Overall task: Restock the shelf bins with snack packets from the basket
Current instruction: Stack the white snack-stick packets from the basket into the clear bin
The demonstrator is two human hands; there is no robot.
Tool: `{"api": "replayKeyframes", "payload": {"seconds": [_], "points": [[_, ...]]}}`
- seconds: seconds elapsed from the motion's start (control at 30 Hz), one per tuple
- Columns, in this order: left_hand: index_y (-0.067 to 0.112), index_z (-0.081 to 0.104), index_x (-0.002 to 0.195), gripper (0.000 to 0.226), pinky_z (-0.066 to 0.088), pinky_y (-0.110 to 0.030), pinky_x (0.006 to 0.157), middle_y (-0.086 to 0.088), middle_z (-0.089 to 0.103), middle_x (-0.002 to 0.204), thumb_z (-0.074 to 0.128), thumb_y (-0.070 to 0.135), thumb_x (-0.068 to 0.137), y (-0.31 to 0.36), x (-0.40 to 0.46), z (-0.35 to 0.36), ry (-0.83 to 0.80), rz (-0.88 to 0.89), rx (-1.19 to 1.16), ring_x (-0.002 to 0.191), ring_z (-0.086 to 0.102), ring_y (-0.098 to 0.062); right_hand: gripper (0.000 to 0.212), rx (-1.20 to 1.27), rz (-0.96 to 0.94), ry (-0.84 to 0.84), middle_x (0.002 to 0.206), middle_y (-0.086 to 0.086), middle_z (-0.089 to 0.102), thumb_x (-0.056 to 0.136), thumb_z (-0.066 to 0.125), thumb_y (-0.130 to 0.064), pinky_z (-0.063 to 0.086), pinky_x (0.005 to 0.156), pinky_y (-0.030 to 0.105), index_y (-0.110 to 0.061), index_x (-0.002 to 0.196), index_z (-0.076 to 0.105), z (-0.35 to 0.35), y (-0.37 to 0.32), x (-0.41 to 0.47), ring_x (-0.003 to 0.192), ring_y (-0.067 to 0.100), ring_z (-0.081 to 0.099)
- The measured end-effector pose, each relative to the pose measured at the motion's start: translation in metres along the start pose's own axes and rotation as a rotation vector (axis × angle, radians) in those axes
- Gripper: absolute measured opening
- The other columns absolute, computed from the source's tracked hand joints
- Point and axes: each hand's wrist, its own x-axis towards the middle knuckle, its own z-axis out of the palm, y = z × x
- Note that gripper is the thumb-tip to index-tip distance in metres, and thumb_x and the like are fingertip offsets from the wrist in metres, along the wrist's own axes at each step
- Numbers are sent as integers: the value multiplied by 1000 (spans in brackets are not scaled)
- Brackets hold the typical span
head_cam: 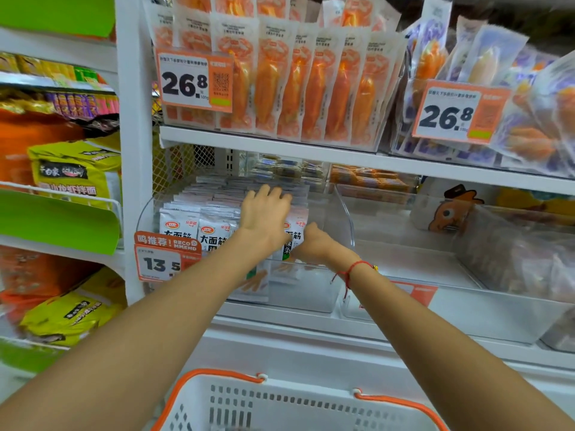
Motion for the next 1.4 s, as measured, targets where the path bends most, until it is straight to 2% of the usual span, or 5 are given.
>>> {"api": "replayKeyframes", "payload": {"seconds": [0.2,0.5,0.77,1.0,1.4], "points": [[22,49,129,62,33,-35,99,2,50,133,63,57,80,-1,-35,-17,41,-68,-175,125,40,-21,59,102,-274,274,129,12,52,84,65,-12,44,97,40,-7,136,39,-2,16,-54,116,28,51],[28,59,119,30,44,-32,85,9,61,119,59,28,89,15,-110,-32,168,-196,-553,113,53,-17,16,321,-359,545,98,-1,65,87,61,-8,48,75,23,-19,95,68,4,54,-124,83,11,56],[36,60,99,15,51,-29,77,20,61,88,60,27,87,54,-188,33,-139,-331,-919,89,62,-8,15,302,-136,95,84,9,66,91,56,-10,52,64,32,-20,93,67,69,126,-164,73,26,64],[32,63,104,17,51,-27,77,16,65,104,55,25,91,102,-251,114,-492,-349,-1001,90,63,-7,17,198,175,-179,94,14,69,87,59,-8,53,73,25,-4,100,69,133,195,-190,73,17,63],[21,58,120,39,46,-22,84,6,64,116,60,44,88,188,-357,193,-1067,-212,-896,103,61,-11,56,-139,241,-546,137,7,36,79,60,4,44,96,33,-15,130,45,226,302,-230,123,26,43]]}}
